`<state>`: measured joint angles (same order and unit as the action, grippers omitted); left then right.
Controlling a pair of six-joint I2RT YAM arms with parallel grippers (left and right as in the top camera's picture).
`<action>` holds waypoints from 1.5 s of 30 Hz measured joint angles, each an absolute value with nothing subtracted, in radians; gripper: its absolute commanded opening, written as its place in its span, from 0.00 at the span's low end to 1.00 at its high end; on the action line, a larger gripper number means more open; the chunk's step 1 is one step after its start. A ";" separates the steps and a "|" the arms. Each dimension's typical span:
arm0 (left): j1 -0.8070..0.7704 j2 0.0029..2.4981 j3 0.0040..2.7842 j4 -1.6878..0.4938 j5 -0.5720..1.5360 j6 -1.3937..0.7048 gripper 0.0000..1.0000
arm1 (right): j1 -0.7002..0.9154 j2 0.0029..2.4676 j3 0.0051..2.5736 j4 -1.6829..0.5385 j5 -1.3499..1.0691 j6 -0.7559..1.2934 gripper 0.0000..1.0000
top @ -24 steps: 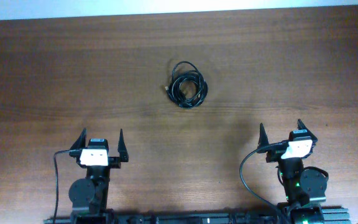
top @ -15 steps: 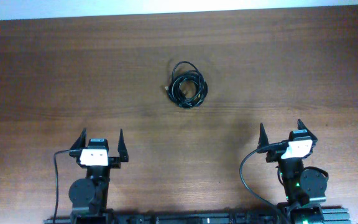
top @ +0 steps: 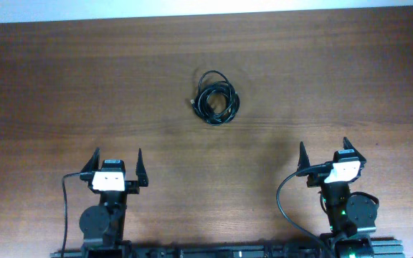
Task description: Untangle cables
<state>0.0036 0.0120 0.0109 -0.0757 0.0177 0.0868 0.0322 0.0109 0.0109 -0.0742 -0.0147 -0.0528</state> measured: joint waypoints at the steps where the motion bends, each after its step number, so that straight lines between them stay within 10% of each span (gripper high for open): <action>1: 0.004 0.012 0.011 -0.076 0.018 0.087 0.98 | 0.032 0.011 0.011 -0.074 -0.014 -0.052 0.99; 45: 0.004 0.014 0.010 0.154 0.148 0.087 0.98 | 0.032 0.011 0.011 -0.074 -0.014 -0.052 0.98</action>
